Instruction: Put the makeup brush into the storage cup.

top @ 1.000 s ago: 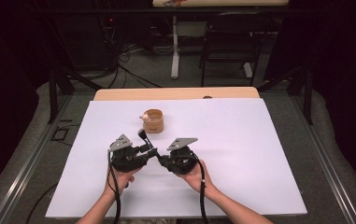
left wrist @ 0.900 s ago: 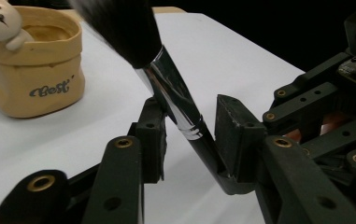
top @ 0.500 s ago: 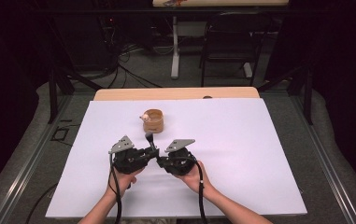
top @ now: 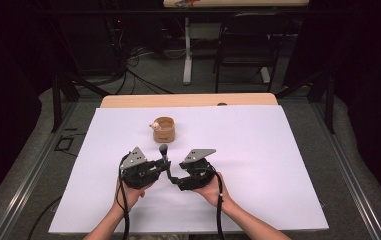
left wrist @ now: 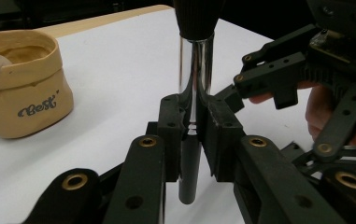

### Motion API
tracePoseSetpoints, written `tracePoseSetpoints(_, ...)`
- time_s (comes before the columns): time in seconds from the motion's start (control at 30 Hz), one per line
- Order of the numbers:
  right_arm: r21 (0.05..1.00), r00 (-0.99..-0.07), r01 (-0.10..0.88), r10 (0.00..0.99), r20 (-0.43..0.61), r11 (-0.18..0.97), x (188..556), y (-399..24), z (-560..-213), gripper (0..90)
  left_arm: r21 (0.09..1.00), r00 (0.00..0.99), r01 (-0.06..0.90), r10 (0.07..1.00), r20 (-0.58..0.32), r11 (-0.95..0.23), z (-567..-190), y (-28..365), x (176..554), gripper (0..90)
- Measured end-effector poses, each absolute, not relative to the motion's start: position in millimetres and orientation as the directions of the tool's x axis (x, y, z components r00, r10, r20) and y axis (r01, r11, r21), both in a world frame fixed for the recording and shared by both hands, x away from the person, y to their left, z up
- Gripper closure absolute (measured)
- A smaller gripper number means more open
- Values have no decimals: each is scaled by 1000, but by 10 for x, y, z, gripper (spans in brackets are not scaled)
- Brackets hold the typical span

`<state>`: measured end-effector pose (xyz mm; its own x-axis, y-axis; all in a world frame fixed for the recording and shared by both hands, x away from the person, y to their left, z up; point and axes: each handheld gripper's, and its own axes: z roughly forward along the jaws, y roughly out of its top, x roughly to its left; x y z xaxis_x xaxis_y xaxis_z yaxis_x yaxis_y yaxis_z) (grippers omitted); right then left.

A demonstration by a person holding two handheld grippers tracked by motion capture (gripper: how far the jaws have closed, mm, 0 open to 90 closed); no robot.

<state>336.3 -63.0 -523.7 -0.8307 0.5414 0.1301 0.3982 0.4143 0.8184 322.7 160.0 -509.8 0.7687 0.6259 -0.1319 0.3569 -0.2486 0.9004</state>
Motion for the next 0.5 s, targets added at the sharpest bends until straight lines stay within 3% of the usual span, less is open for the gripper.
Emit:
tracePoseSetpoints(0.2,836,-829,369,551,99,406,3358,-753,-5200,151,905,765,350,632,-125,-244,-5081,1630,3215,780)
tracePoseSetpoints(0.5,866,-828,296,560,22,404,3346,-1083,-5029,83,899,768,336,634,-89,-281,-5072,1652,3203,780)
